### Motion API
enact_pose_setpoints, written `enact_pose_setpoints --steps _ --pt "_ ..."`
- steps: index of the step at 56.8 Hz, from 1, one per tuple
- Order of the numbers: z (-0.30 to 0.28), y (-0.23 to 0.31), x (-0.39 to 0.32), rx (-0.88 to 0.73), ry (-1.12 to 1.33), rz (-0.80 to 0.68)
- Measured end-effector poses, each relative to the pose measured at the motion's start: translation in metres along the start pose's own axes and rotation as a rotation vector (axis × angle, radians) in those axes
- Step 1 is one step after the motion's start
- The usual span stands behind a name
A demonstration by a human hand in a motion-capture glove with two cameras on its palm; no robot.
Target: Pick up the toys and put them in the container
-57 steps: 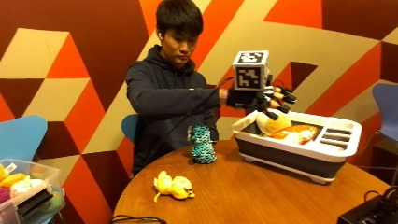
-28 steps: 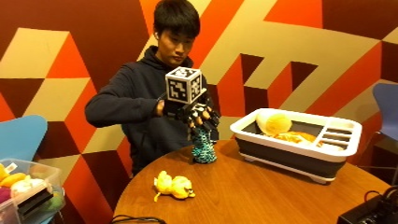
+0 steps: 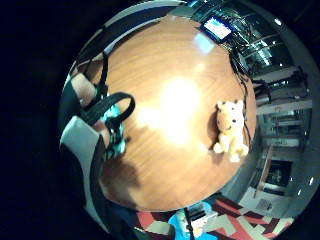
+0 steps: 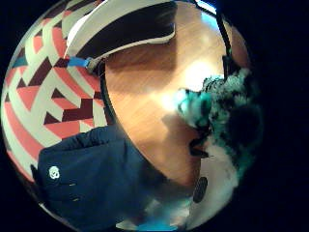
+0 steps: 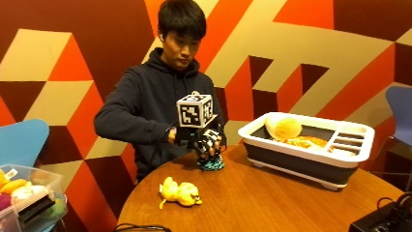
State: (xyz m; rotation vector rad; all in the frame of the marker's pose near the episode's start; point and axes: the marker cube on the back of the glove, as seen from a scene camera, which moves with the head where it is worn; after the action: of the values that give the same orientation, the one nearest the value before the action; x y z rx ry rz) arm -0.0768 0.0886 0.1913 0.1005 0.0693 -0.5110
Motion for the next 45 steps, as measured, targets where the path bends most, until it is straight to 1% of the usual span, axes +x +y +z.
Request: enact_pose_setpoints --steps 6,10,21,26,30,40,45 --pt "-0.005 -0.01 0.008 -0.002 -0.046 0.011" --pt "-0.021 -0.013 0.011 0.007 -0.07 0.023" --pt "-0.115 -0.036 0.015 0.208 -0.204 0.05" --pt "-0.153 -0.052 0.002 0.293 -0.25 0.007" --pt "-0.174 -0.07 -0.011 0.328 -0.28 -0.018" --pt "-0.181 -0.125 -0.045 0.312 -0.396 -0.037" --pt "-0.171 -0.152 -0.056 0.273 -0.4 -0.018"
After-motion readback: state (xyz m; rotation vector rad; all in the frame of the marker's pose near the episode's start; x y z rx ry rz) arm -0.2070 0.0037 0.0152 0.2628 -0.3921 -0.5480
